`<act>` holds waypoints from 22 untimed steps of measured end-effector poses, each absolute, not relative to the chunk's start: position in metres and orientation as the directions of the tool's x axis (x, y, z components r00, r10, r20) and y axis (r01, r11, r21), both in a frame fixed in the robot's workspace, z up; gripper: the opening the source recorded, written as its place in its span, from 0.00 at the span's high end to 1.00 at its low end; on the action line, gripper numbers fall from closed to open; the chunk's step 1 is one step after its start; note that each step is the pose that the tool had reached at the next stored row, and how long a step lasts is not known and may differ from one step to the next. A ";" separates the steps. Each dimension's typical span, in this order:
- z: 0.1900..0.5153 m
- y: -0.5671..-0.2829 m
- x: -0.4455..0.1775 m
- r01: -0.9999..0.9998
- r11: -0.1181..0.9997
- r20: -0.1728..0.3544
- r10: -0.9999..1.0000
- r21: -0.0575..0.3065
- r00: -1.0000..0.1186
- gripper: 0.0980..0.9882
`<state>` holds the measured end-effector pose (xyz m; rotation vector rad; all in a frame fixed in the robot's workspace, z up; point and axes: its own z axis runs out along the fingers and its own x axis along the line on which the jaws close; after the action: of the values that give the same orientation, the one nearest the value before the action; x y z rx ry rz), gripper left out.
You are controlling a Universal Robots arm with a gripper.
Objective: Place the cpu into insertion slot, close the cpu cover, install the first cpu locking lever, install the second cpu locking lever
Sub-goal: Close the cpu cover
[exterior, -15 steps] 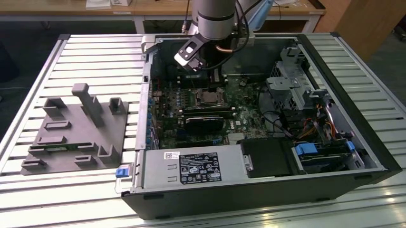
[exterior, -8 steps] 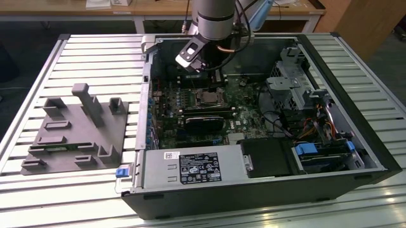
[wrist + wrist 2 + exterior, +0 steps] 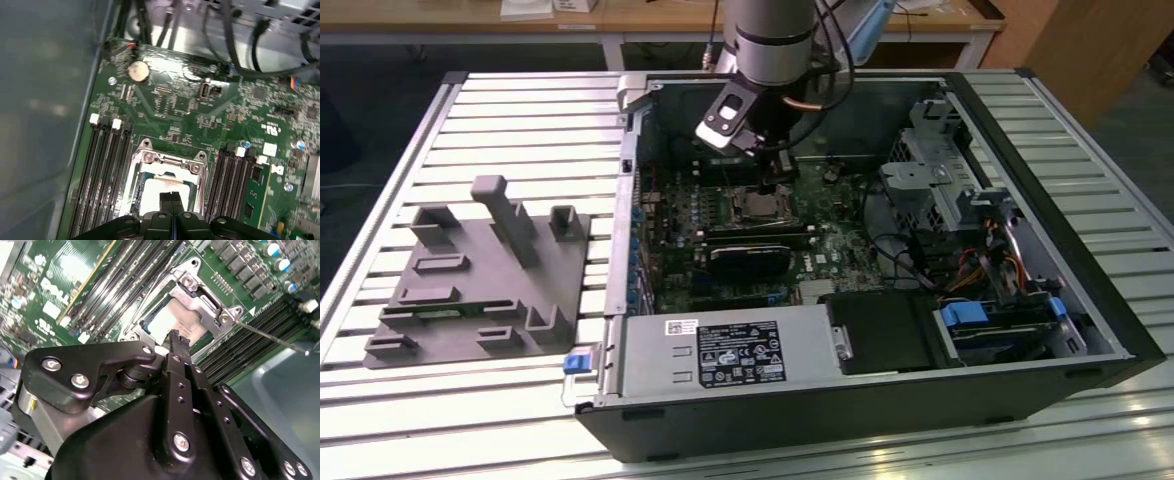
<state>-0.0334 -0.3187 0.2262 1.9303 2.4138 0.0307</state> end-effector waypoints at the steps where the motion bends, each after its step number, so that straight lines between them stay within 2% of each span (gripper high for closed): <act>1: 0.226 -0.319 -0.033 0.970 0.237 -0.028 0.971 0.047 -0.236 0.99; 22: 0.225 -0.319 -0.033 0.813 0.581 -0.040 0.814 0.041 -0.580 0.99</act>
<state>-0.0335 -0.3187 0.2246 1.4128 2.7451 0.0281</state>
